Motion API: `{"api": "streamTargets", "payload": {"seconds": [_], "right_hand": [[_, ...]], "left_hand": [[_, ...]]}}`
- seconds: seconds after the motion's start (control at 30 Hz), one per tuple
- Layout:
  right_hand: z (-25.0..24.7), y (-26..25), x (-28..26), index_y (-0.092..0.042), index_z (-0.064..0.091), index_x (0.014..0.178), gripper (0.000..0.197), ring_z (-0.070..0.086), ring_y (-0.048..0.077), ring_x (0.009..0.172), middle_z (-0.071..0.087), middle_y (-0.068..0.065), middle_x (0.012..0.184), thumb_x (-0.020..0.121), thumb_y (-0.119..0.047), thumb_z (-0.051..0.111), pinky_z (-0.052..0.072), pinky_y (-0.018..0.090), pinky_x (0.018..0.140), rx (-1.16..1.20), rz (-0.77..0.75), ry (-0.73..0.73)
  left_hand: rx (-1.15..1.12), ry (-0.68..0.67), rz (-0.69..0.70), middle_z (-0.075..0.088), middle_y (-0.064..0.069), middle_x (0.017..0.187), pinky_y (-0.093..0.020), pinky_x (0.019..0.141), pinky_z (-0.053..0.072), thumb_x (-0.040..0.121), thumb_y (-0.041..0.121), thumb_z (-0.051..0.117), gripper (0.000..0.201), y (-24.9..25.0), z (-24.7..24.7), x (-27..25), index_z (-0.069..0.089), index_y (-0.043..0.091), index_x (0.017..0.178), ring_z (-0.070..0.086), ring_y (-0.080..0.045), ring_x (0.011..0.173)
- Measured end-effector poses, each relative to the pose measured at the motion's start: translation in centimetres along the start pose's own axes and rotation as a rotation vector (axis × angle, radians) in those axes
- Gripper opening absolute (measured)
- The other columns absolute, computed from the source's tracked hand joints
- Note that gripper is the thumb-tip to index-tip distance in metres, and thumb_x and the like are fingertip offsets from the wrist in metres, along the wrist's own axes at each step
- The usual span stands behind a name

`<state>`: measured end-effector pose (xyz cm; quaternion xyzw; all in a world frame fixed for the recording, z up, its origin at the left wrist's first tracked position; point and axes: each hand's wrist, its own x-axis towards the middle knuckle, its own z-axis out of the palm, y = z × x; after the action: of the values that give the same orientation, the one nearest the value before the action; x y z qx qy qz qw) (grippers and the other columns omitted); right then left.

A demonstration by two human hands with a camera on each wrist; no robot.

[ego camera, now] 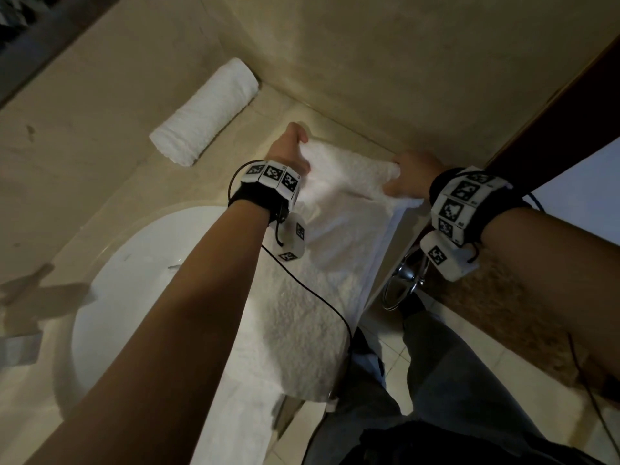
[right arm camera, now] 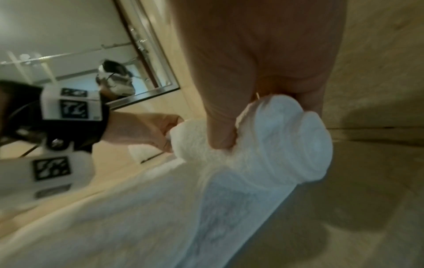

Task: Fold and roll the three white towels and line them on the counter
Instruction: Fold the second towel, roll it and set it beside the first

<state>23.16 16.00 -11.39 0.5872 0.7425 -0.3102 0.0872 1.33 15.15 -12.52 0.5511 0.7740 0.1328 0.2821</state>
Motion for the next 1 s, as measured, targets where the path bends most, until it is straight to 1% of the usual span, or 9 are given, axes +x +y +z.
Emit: {"api": "streamTargets", "payload": {"seconds": [0.1,0.33,0.43,0.53,0.63,0.73,0.83,0.93,1.0], "right_hand": [[0.9,-0.3,-0.7,0.000,0.045,0.122,0.053,0.050,0.033,0.116,0.051,0.021,0.126,0.082,-0.028,0.066,0.041,0.036,0.089,-0.157,-0.034,0.080],[2.4,-2.2,-2.4,-0.006,0.042,0.119,0.045,0.050,0.035,0.114,0.047,0.018,0.125,0.085,-0.022,0.065,0.043,0.040,0.087,-0.303,-0.085,0.155],[3.5,-3.7,-3.4,-0.004,0.042,0.122,0.036,0.050,0.033,0.112,0.047,0.018,0.124,0.089,-0.011,0.056,0.044,0.040,0.087,-0.417,-0.062,0.226],[5.2,-4.3,-4.3,-0.002,0.040,0.117,0.030,0.053,0.030,0.105,0.048,0.019,0.119,0.089,-0.004,0.050,0.047,0.036,0.082,-0.547,-0.095,0.265],[5.7,-3.7,-5.2,-0.004,0.045,0.111,0.026,0.056,0.027,0.097,0.052,0.016,0.110,0.088,-0.009,0.054,0.047,0.034,0.073,-0.578,-0.164,0.317],[4.3,-1.5,-5.1,-0.004,0.050,0.108,0.031,0.053,0.032,0.104,0.052,0.017,0.111,0.086,-0.024,0.060,0.040,0.034,0.075,-0.181,-0.211,0.222],[2.5,0.3,-4.7,-0.010,0.047,0.098,0.022,0.051,0.023,0.096,0.051,0.009,0.102,0.087,-0.025,0.059,0.034,0.028,0.074,0.326,-0.044,0.022],[2.7,1.0,-4.3,-0.011,0.036,0.111,0.039,0.044,0.018,0.096,0.044,0.005,0.107,0.087,-0.027,0.062,0.034,0.027,0.077,0.389,0.061,-0.158],[3.1,1.0,-3.9,-0.012,0.027,0.106,0.045,0.043,0.018,0.094,0.042,0.007,0.105,0.084,-0.022,0.066,0.036,0.028,0.072,0.329,0.041,-0.167]], "left_hand": [[0.034,-0.013,0.000,0.048,-0.005,0.086,-0.028,0.058,0.038,0.072,-0.008,0.059,0.042,-0.5,-0.1,0.0,0.035,0.020,0.092,0.046,-0.020,0.073],[0.040,-0.021,-0.034,0.037,0.004,0.068,-0.026,0.048,0.028,0.071,-0.010,0.049,0.039,-1.8,0.2,-1.3,0.030,0.018,0.090,0.038,-0.018,0.064],[-0.095,-0.095,-0.133,0.039,0.001,0.069,-0.027,0.049,0.030,0.079,0.005,0.051,0.027,-2.1,0.3,-1.7,0.030,0.019,0.090,0.038,-0.018,0.060],[-0.295,-0.123,-0.197,0.040,0.002,0.072,-0.030,0.061,0.036,0.085,0.032,0.058,0.030,-2.5,-0.1,-1.9,0.031,0.025,0.075,0.041,-0.019,0.070],[-0.297,-0.103,-0.215,0.041,0.002,0.072,-0.028,0.058,0.035,0.086,0.039,0.060,0.033,-2.6,-0.1,-2.4,0.032,0.020,0.083,0.042,-0.019,0.070],[-0.333,-0.089,-0.247,0.055,-0.008,0.094,-0.031,0.060,0.042,0.088,0.029,0.061,0.034,-2.3,-0.1,-2.7,0.032,0.017,0.101,0.050,-0.023,0.075],[-0.383,-0.098,-0.284,0.055,-0.015,0.122,-0.036,0.073,0.045,0.087,0.022,0.061,0.045,-1.9,-0.1,-2.8,0.035,0.022,0.124,0.059,-0.034,0.097],[-0.375,-0.107,-0.296,0.053,-0.012,0.131,-0.037,0.087,0.048,0.089,0.021,0.058,0.054,-0.9,-0.1,-2.8,0.036,0.026,0.138,0.054,-0.035,0.117],[-0.353,-0.115,-0.307,0.050,-0.010,0.135,-0.039,0.096,0.045,0.091,0.021,0.056,0.056,-0.5,-0.1,-2.7,0.035,0.021,0.142,0.052,-0.032,0.120]]}}
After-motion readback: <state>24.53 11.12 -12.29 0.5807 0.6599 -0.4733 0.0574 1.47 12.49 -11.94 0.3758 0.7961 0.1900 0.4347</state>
